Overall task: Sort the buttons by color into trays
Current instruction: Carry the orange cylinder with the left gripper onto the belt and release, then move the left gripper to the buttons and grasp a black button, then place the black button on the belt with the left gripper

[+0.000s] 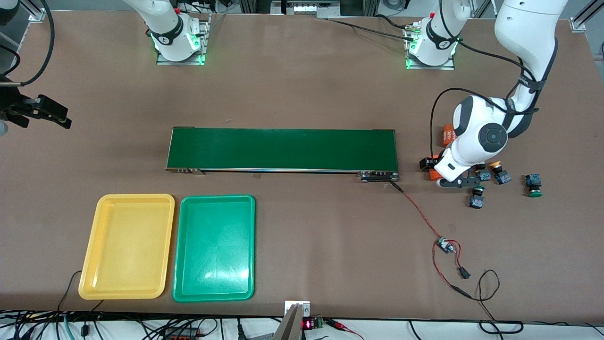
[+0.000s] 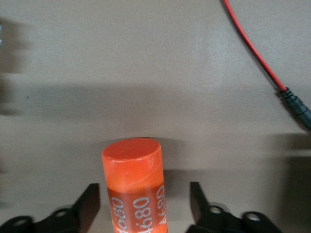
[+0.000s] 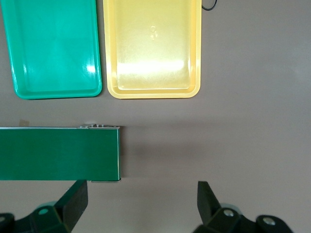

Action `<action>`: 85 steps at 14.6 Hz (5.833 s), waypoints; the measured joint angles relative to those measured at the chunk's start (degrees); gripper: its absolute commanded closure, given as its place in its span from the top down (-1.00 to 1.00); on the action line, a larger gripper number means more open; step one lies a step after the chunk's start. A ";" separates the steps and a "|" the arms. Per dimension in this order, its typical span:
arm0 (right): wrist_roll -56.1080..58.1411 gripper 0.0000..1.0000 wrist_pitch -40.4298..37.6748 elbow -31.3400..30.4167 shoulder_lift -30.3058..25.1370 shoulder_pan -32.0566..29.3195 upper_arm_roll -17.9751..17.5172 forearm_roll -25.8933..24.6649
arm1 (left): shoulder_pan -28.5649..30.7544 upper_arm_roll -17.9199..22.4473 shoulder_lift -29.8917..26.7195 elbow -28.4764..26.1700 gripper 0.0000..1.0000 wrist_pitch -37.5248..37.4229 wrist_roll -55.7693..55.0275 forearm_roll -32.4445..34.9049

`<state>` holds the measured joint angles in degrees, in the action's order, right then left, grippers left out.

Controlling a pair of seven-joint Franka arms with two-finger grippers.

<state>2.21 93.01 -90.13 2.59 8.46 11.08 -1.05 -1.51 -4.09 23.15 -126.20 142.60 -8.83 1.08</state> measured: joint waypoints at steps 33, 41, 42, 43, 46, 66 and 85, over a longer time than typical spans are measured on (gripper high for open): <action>0.00 1.00 0.15 -0.11 0.00 -0.83 0.06 0.00 | -5.16 -19.90 2.75 17.24 1.00 -23.36 66.14 9.22; 0.00 1.00 0.17 -0.19 0.01 -0.88 0.06 0.00 | -3.33 -19.14 2.31 24.28 1.00 -30.12 61.56 9.23; 0.00 1.00 0.18 -0.19 0.01 -0.91 0.06 0.00 | -2.36 -19.04 2.10 26.23 1.00 -33.12 58.46 9.23; 0.00 1.00 0.19 -0.20 0.01 -0.95 0.06 0.00 | -1.20 -18.96 1.93 28.12 1.00 -35.34 55.30 9.25; 0.00 1.00 0.21 -0.22 0.03 -1.01 0.08 0.00 | 3.62 -18.42 1.77 33.11 1.00 -38.42 45.62 9.30; 0.00 1.00 0.65 -0.24 0.07 -0.79 -0.57 0.00 | 18.82 -12.39 17.05 39.87 1.00 -31.93 8.57 14.44; -0.08 1.00 1.94 -0.94 0.46 -1.75 0.03 0.01 | 21.75 -21.29 14.73 34.47 -0.53 -35.35 8.73 15.17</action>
<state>2.13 94.95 -91.07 3.06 6.72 11.12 -1.04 20.24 -25.37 37.88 -91.73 107.25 -0.10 16.25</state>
